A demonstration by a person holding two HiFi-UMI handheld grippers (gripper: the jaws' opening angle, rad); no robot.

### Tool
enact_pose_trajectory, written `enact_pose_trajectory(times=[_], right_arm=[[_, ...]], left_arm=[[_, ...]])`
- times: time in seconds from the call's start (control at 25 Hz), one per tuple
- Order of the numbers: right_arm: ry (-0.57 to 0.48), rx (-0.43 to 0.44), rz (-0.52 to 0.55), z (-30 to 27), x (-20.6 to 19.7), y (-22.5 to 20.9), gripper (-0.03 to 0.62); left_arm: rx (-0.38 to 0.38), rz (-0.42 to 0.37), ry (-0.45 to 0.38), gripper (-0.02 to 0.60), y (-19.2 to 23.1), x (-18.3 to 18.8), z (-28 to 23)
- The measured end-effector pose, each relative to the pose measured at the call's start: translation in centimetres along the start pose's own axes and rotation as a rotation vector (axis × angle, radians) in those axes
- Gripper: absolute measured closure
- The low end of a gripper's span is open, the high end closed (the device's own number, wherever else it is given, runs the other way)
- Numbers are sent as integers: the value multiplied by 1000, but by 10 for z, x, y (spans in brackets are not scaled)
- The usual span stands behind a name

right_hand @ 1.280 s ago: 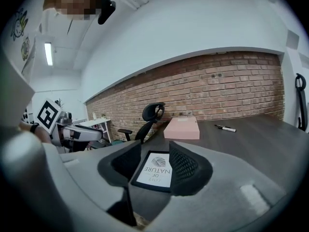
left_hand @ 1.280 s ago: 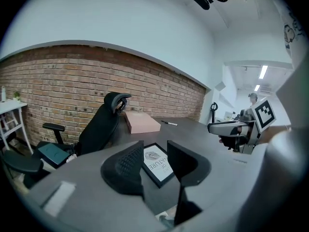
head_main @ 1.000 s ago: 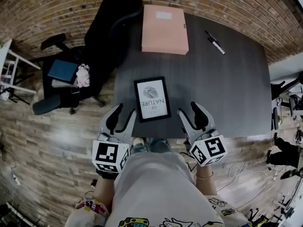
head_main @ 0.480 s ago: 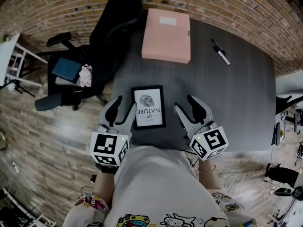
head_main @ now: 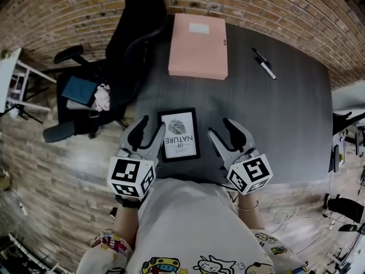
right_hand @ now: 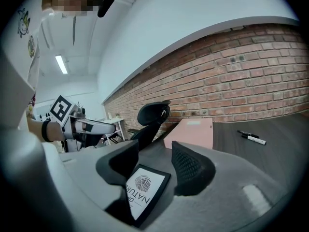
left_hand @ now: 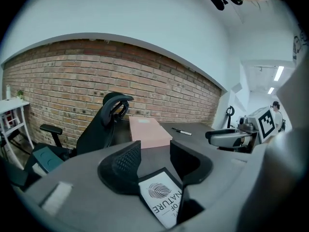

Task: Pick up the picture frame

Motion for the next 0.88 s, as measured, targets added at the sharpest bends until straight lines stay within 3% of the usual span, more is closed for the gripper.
enact_pose_trajectory(times=[0.32, 0.88], right_arm=[[15, -16, -62, -6, -7, -1, 384], [122, 43, -130, -31, -35, -5, 385]], left_arm=[[-50, 16, 33, 388, 7, 0, -15], [-59, 67, 171, 388, 10, -40, -37]])
Point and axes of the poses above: the fingertips, and each gripper's own axes: z backward along the fingers, y to its left, x out of its top, the point moved 9 cm from there along z, backward along the fingers, and after that the axes turned 9 degrees about y, right-handed, at the moved point
